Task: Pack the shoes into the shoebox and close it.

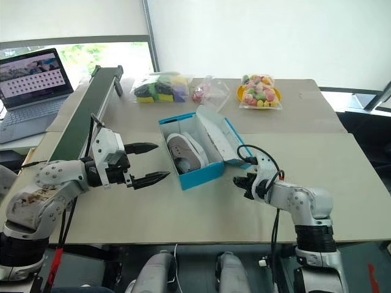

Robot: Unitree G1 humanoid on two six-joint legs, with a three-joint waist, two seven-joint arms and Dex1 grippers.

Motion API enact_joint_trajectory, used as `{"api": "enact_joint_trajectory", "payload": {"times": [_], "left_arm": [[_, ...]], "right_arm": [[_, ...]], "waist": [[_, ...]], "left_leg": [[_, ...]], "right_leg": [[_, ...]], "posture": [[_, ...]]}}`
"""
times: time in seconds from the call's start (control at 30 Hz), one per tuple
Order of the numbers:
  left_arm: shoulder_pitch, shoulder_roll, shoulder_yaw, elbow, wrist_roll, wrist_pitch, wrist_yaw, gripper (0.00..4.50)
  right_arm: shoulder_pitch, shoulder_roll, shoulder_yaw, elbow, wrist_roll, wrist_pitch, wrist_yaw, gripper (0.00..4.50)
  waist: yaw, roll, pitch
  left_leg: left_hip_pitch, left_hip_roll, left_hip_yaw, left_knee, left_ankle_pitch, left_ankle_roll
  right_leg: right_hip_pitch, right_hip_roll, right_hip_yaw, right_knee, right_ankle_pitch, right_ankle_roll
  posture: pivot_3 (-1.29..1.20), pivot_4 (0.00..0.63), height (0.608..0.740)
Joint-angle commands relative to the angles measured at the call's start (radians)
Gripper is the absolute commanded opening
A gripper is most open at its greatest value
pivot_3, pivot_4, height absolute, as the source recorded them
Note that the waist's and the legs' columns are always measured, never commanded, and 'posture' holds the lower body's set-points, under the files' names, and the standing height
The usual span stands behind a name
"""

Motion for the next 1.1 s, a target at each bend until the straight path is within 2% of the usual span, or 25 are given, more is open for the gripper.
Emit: {"api": "enact_joint_trajectory", "payload": {"times": [0.03, 0.13, 0.27, 0.4, 0.63, 0.8, 0.9, 0.97, 1.03, 1.1], "left_arm": [[-0.029, 0.010, 0.016, -0.019, -0.004, -0.005, -0.004, 4.50], [-0.027, 0.015, 0.023, -0.021, -0.005, -0.004, -0.004, 4.50], [-0.023, 0.017, 0.025, -0.025, -0.004, -0.003, -0.001, 4.50], [-0.023, 0.019, 0.027, -0.026, -0.004, -0.004, 0.001, 4.50], [-0.020, 0.020, 0.026, -0.029, -0.005, -0.004, 0.002, 4.50], [-0.017, 0.019, 0.025, -0.032, -0.004, -0.002, 0.006, 4.50], [-0.014, 0.017, 0.023, -0.038, -0.004, 0.000, 0.011, 4.50], [-0.011, 0.018, 0.024, -0.043, -0.005, 0.001, 0.014, 4.50], [-0.004, 0.018, 0.030, -0.052, -0.008, 0.006, 0.022, 4.50], [0.005, 0.021, 0.039, -0.065, -0.013, 0.015, 0.033, 4.50]], "right_arm": [[-0.078, 0.032, -0.020, 0.136, -0.111, -0.120, -0.026, 0.04], [-0.120, 0.099, -0.108, 0.254, -0.110, -0.191, -0.041, 0.04], [-0.196, 0.202, -0.315, 0.403, -0.013, -0.278, -0.088, 0.04], [-0.261, 0.249, -0.479, 0.510, 0.059, -0.389, -0.132, 0.04], [-0.319, 0.355, -0.622, 0.507, 0.200, -0.549, -0.101, 0.04], [-0.311, 0.434, -0.604, 0.370, 0.320, -0.527, -0.017, 0.04], [-0.284, 0.453, -0.541, 0.239, 0.362, -0.493, 0.065, 0.04], [-0.257, 0.446, -0.478, 0.138, 0.373, -0.471, 0.144, 0.04], [-0.207, 0.404, -0.343, -0.034, 0.357, -0.427, 0.276, 0.04], [-0.183, 0.360, -0.250, -0.092, 0.318, -0.401, 0.337, 0.04]], "waist": [[-0.003, 0.000, 0.000], [-0.004, -0.001, -0.001], [-0.004, -0.001, -0.001], [-0.005, -0.001, -0.001], [-0.010, -0.001, 0.000], [-0.015, 0.000, 0.000], [-0.015, 0.001, 0.000], [-0.015, 0.001, 0.000], [-0.014, 0.001, 0.000], [-0.013, 0.002, 0.001]], "left_leg": [[-0.003, -0.001, 0.000, 0.000, 0.004, 0.006], [-0.003, -0.001, 0.001, 0.001, 0.004, 0.007], [-0.003, 0.000, 0.000, 0.002, 0.004, 0.007], [-0.001, 0.000, 0.000, 0.002, 0.003, 0.006], [-0.002, 0.000, 0.000, 0.002, 0.004, 0.007], [-0.003, 0.000, -0.001, 0.002, 0.005, 0.007], [-0.003, 0.000, -0.001, 0.002, 0.005, 0.007], [-0.003, 0.000, -0.001, 0.002, 0.005, 0.007], [-0.003, 0.001, -0.001, 0.002, 0.004, 0.007], [-0.003, 0.001, -0.001, 0.001, 0.004, 0.007]], "right_leg": [[-0.002, 0.000, 0.001, 0.000, 0.002, 0.003], [-0.002, 0.000, 0.002, 0.000, 0.004, 0.006], [-0.001, 0.001, 0.002, 0.001, 0.004, 0.006], [-0.001, 0.001, 0.002, 0.002, 0.002, 0.002], [-0.002, 0.002, 0.003, 0.003, 0.004, 0.006], [-0.003, 0.002, 0.003, 0.004, 0.003, 0.005], [-0.003, 0.002, 0.003, 0.005, 0.003, 0.005], [-0.003, 0.002, 0.003, 0.005, 0.003, 0.005], [-0.003, 0.002, 0.003, 0.005, 0.003, 0.005], [-0.004, 0.002, 0.003, 0.004, 0.002, 0.002]], "posture": [[0.00, 0.150, 0.681], [0.00, 0.150, 0.681], [0.00, 0.150, 0.681], [0.00, 0.150, 0.681], [0.00, 0.150, 0.681], [0.00, 0.150, 0.681], [0.00, 0.150, 0.681], [0.00, 0.150, 0.681], [0.00, 0.150, 0.681], [0.00, 0.150, 0.681]]}}
